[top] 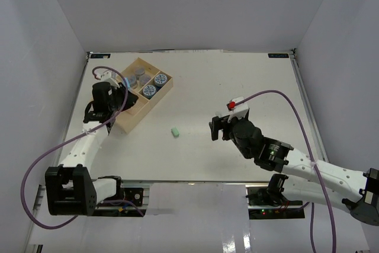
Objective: Sort the stationery into containers
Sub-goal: Place the pen in the storage box.
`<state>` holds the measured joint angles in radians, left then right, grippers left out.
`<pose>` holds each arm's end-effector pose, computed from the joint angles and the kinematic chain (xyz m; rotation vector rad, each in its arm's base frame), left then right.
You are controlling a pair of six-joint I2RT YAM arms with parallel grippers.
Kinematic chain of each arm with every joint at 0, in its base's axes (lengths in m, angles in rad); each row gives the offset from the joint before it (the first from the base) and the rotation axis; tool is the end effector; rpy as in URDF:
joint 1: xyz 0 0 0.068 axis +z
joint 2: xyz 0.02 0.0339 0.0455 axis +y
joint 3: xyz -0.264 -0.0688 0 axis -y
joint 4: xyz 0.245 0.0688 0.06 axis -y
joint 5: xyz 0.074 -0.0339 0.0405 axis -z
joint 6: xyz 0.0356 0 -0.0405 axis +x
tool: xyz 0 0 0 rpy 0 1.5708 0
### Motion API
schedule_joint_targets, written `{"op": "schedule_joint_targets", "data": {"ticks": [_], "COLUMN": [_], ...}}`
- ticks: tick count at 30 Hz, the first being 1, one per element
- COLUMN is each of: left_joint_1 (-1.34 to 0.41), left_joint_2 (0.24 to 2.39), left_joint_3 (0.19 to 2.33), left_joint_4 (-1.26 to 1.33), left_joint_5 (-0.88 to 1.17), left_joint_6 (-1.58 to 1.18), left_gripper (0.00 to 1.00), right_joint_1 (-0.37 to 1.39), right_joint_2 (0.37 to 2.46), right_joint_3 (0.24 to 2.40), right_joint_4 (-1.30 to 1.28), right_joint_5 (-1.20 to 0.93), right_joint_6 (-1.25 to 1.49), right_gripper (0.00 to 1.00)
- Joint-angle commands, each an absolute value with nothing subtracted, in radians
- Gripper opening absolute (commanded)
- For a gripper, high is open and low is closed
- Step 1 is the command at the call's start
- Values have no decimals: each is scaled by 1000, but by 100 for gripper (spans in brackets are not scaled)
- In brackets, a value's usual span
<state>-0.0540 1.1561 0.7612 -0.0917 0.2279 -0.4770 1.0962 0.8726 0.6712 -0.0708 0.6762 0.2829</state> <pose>0.2581 -0.0220 0.2654 -0.2974 2.0702 -0.5602 0.1114 0.1680 0.2981 -0.2611 1.7779 0.3675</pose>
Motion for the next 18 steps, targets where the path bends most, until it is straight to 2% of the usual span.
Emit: {"op": "schedule_joint_targets", "data": {"ticks": [1,7,14,17,18], "left_joint_1": [49,170,187,193,193], "left_joint_2": [1216,1377,1512,1523,1520], "left_joint_3": [819,862,922,914,913], "left_joint_4": [-182,-163,-163,-163,-163], "left_joint_5": [222,255,255,242,242], "left_joint_6": [-488,-497,-502,-502,-502], "left_gripper": [16,25,37,50,57], "right_joint_1": [1066,1028,977,948,928], "right_joint_2": [830,808,833,860,870], "right_joint_3": [635,595,580,580,583], "right_joint_4": [-71,-90,-110,-120,-121], "right_joint_5": [670,634,578,568,560], "right_joint_6": [308,318,325,344,347], "right_gripper": [90,90,90,91,91]}}
